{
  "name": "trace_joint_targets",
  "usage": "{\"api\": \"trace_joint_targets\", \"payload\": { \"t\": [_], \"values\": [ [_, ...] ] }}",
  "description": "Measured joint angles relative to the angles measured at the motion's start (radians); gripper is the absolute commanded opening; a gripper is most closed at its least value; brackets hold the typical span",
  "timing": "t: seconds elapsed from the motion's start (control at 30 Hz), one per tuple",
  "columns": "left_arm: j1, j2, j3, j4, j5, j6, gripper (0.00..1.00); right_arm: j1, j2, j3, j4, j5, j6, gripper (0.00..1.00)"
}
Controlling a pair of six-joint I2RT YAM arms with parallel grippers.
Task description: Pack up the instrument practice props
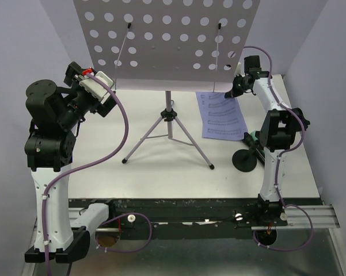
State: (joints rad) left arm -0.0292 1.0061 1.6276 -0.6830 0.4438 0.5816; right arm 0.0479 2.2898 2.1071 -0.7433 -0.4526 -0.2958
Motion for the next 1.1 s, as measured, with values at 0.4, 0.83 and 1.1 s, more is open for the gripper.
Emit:
{"api": "trace_joint_targets", "payload": {
  "t": [0.4,0.83,1.1],
  "values": [
    [0.014,-0.002,-0.013,0.0,0.006,-0.007,0.99,0.014,0.069,0.127,-0.011,0.048,0.002,0.0],
    [0.014,-0.002,-0.015,0.0,0.022,-0.026,0.99,0.026,0.114,0.134,-0.011,0.177,-0.041,0.0],
    [0.014,-0.002,-0.015,-0.006,0.029,-0.034,0.99,0.062,0.157,0.149,-0.004,0.267,-0.107,0.0]
  ]
}}
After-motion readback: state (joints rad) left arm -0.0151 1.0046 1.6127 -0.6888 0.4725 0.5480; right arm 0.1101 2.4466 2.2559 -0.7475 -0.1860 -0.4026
